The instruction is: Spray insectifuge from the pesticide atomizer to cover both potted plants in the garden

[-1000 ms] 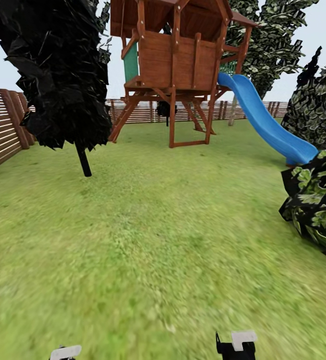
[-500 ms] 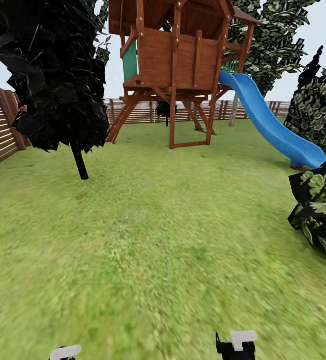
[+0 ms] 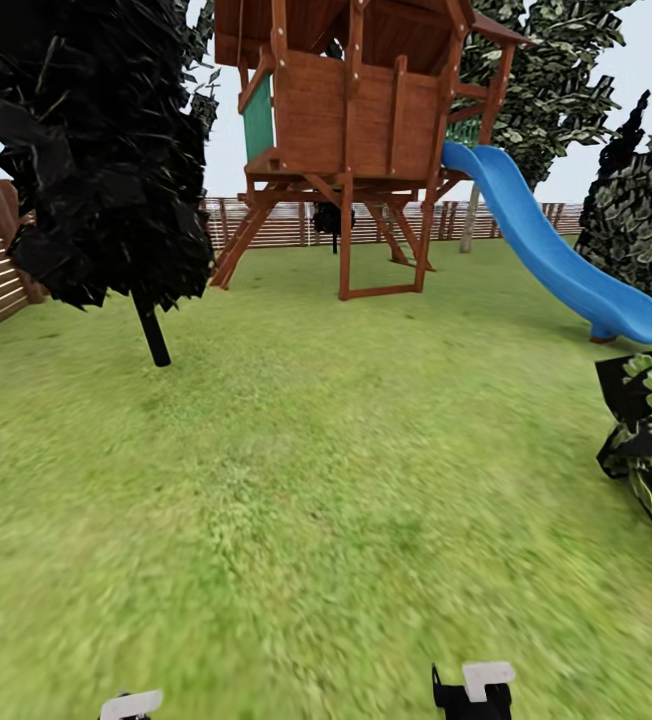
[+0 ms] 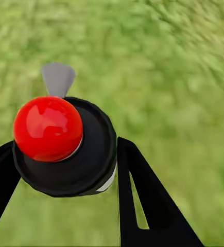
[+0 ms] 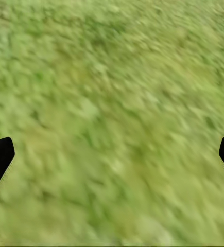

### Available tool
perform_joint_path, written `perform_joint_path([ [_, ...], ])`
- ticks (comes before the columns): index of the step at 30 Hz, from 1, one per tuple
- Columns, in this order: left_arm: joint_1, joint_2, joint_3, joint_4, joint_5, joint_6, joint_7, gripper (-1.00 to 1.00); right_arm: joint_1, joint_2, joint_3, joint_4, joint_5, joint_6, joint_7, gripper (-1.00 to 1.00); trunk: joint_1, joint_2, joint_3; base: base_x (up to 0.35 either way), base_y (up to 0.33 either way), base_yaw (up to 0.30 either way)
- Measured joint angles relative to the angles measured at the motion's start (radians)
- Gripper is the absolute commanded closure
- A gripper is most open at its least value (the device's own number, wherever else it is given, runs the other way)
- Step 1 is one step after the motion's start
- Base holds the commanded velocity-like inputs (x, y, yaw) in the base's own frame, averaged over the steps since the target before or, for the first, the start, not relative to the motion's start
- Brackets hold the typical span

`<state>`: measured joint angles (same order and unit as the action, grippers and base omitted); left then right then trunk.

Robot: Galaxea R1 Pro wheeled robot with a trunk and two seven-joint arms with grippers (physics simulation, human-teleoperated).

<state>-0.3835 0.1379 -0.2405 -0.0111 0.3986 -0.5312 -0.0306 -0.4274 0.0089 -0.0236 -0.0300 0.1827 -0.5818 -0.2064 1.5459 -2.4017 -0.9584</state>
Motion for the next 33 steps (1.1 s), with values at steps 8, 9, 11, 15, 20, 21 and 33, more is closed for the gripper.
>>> perform_joint_path([
  [8,0.0,0.0,0.0,0.0,0.0,0.0,0.0,1.0,0.0,0.001,0.0,0.0,-0.001,0.0,0.0,-1.0,0.0,0.0,0.0,0.339,0.0,0.0],
  [9,0.0,0.0,0.0,0.0,0.0,0.0,0.0,1.0,0.0,0.001,0.0,0.0,-0.001,0.0,0.0,-1.0,0.0,0.0,0.0,0.339,0.0,0.0],
  [11,0.001,0.0,0.0,0.0,0.0,0.0,0.0,1.0,0.0,0.001,0.0,0.0,-0.001,0.0,0.0,-1.0,0.0,0.0,0.0,0.339,0.0,0.0],
  [15,0.001,0.0,0.0,0.0,0.0,0.0,0.0,1.0,0.0,0.002,0.0,0.0,-0.002,0.0,0.0,-1.0,0.0,0.0,0.0,0.339,0.0,0.0],
  [20,0.001,0.0,0.0,0.001,0.0,0.0,0.0,1.0,0.0,0.002,0.0,0.0,-0.002,0.0,0.0,-1.0,0.0,0.0,0.0,0.339,0.016,-0.002],
  [21,0.0,0.0,0.0,0.001,0.0,0.0,0.0,1.0,0.0,0.002,0.0,0.0,-0.002,0.0,0.0,-1.0,0.0,0.0,0.0,0.339,0.085,-0.081],
  [33,0.0,0.0,0.0,0.0,0.0,0.0,0.0,1.0,0.0,0.001,0.0,0.0,-0.002,0.0,0.0,-1.0,0.0,0.0,0.0,0.321,0.171,-0.24],
])
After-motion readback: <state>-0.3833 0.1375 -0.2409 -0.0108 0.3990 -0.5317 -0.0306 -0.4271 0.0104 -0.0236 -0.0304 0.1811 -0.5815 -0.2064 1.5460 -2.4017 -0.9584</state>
